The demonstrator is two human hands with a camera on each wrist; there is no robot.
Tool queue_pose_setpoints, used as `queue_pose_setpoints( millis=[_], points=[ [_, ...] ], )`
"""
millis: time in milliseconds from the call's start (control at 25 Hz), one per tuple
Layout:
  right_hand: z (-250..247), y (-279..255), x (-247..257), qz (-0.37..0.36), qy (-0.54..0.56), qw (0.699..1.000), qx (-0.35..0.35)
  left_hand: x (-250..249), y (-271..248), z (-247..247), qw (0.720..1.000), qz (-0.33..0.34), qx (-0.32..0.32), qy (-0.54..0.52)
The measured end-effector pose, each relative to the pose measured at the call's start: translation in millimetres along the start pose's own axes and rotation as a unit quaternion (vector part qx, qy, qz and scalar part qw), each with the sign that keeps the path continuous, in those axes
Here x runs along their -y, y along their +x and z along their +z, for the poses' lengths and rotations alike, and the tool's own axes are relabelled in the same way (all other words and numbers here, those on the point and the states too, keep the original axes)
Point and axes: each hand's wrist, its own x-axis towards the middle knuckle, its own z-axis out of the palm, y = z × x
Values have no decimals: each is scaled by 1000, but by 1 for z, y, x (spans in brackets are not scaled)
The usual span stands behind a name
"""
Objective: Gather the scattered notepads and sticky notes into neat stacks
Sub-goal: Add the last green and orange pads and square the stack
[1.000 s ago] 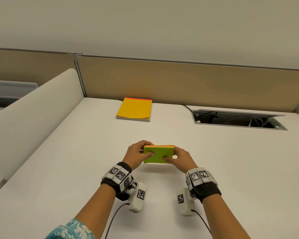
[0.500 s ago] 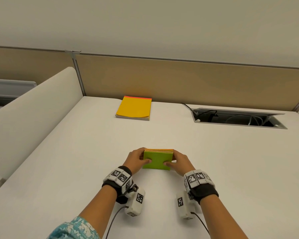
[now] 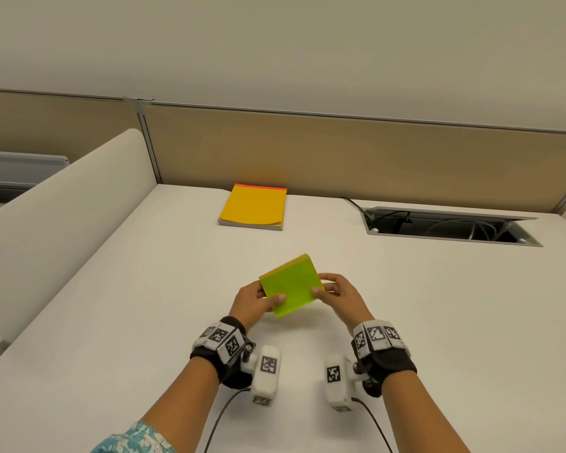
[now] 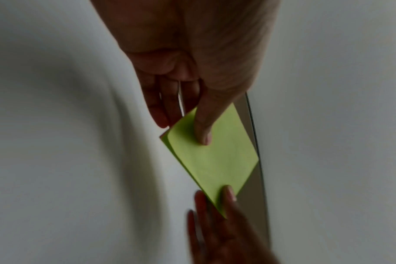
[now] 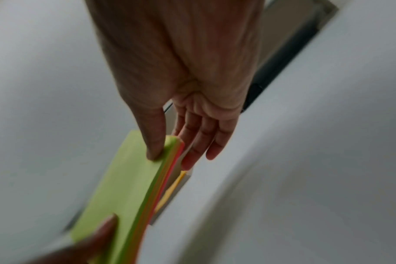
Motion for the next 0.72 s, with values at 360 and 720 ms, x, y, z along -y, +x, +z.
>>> queue_pose_setpoints(
  millis=[360, 720],
  points=[
    [21, -6, 40, 39, 169, 983, 64, -21, -5, 17, 983, -66, 45, -167],
    [35, -9, 47, 53, 33, 991, 121, -30, 10, 5, 991, -36, 5, -128]
  ],
)
